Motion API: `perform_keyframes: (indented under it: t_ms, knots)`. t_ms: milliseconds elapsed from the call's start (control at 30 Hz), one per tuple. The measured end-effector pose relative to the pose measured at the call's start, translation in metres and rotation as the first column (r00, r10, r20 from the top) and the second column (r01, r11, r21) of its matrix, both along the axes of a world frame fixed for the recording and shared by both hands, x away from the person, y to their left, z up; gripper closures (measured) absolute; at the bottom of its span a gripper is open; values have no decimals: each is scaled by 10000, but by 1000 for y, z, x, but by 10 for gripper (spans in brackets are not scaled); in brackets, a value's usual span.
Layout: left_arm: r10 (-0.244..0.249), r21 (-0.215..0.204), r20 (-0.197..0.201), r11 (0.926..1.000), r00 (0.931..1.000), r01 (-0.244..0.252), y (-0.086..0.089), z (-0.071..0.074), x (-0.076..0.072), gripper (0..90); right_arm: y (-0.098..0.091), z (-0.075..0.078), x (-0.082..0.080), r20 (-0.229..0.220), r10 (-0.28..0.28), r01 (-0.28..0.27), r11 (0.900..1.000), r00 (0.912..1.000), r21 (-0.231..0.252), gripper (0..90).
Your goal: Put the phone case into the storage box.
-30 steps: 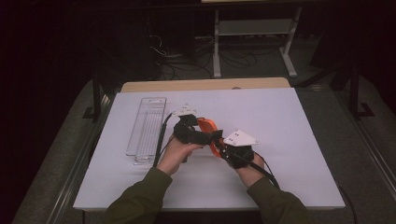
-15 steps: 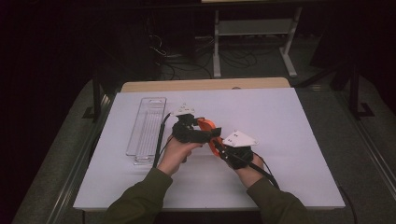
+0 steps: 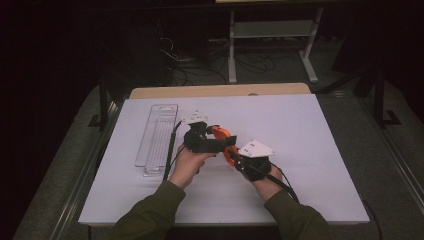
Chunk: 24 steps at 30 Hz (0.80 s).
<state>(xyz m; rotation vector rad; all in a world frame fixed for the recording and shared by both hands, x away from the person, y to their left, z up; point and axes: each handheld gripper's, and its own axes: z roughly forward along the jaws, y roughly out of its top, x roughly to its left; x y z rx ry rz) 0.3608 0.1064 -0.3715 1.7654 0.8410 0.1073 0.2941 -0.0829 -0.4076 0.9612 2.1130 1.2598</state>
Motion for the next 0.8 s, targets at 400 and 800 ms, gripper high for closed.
perform_keyframes:
  t_ms: [400, 800]
  knots:
    - [-20, 13, 212, 10000, 9998, 20, 2, 3, -1, 151, -2, 2, 0, -22, 75, -75, 10000, 10000, 8, 714]
    - [231, -98, 395, 9997, 9990, -227, 10, 7, 1, 152, -7, 6, 4, -202, 678, -671, 9972, 9975, 333, 458]
